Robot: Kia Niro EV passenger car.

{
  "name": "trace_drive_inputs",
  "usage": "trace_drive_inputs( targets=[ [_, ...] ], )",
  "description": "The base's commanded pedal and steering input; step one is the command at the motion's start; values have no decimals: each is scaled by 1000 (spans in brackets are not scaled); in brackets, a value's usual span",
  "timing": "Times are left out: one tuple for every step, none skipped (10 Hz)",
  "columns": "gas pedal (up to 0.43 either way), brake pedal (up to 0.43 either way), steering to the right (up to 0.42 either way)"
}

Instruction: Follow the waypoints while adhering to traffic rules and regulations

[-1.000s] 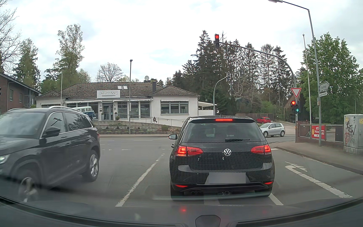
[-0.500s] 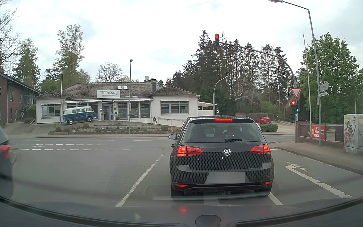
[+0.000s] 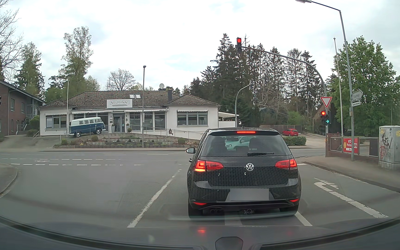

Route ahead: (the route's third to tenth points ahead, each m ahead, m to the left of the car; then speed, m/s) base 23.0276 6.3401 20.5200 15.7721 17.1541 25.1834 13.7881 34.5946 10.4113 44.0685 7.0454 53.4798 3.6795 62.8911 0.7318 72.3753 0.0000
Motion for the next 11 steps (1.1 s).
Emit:
trace_drive_inputs(
  targets=[
    [0, 244, -10],
    [0, 244, -10],
    [0, 244, -10],
    [0, 244, -10],
    [0, 244, -10],
    [0, 244, -10],
    [0, 244, -10],
    [0, 244, -10],
    [0, 244, -10],
    [0, 244, -10],
    [0, 244, -10]
  ],
)
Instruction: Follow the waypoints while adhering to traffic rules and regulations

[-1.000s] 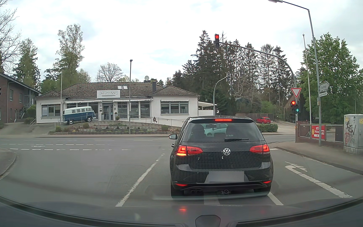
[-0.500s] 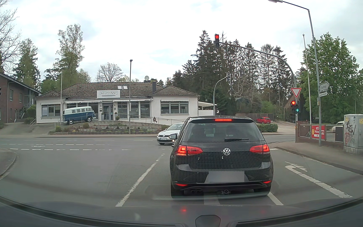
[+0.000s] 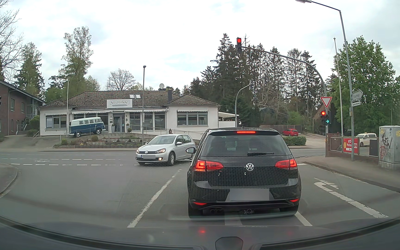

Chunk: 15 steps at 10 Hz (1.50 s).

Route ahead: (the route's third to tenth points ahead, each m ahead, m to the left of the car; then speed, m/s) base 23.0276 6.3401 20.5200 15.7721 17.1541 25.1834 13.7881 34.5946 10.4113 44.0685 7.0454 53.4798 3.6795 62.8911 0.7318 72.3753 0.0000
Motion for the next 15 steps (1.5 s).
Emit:
trace_drive_inputs(
  targets=[
    [0, 244, -10],
    [0, 244, -10],
    [0, 244, -10],
    [0, 244, -10],
    [0, 244, -10],
    [0, 244, -10],
    [0, 244, -10],
    [0, 244, -10],
    [0, 244, -10],
    [0, 244, -10],
    [0, 244, -10],
    [0, 244, -10],
    [0, 244, -10],
    [0, 244, -10],
    [0, 244, -10]
  ],
)
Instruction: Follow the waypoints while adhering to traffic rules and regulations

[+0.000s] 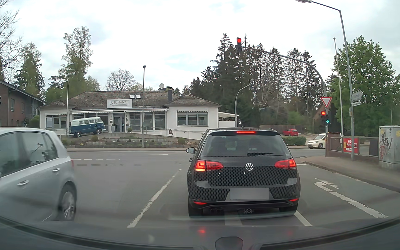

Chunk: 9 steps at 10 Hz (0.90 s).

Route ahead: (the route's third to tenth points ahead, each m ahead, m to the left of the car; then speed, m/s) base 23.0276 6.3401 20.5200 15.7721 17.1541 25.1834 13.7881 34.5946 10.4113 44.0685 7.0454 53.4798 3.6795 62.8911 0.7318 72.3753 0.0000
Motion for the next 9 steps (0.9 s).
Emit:
trace_drive_inputs(
  targets=[
    [0, 244, -10],
    [0, 244, -10],
    [0, 244, -10],
    [0, 244, -10],
    [0, 244, -10],
    [0, 244, -10],
    [0, 244, -10],
    [0, 244, -10],
    [0, 244, -10]
  ],
)
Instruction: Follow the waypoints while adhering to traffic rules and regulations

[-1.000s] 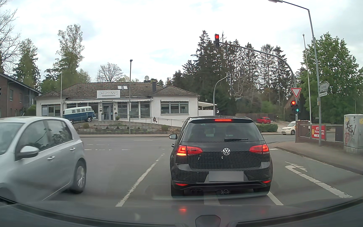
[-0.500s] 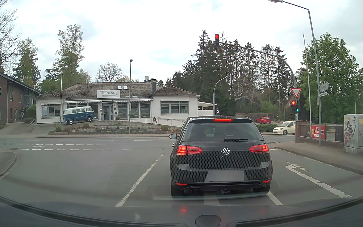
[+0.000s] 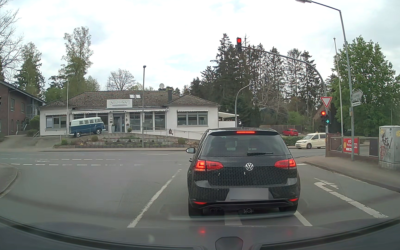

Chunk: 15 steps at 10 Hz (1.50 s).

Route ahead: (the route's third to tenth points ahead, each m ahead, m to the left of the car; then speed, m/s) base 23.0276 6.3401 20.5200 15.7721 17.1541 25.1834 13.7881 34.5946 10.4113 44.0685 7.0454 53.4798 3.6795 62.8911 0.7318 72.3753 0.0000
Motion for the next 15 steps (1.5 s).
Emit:
trace_drive_inputs(
  targets=[
    [0, 244, -10],
    [0, 244, -10],
    [0, 244, -10],
    [0, 244, -10],
    [0, 244, -10],
    [0, 244, -10],
    [0, 244, -10],
    [0, 244, -10],
    [0, 244, -10],
    [0, 244, -10],
    [0, 244, -10],
    [0, 244, -10],
    [0, 244, -10],
    [0, 244, -10],
    [0, 244, -10]
  ],
)
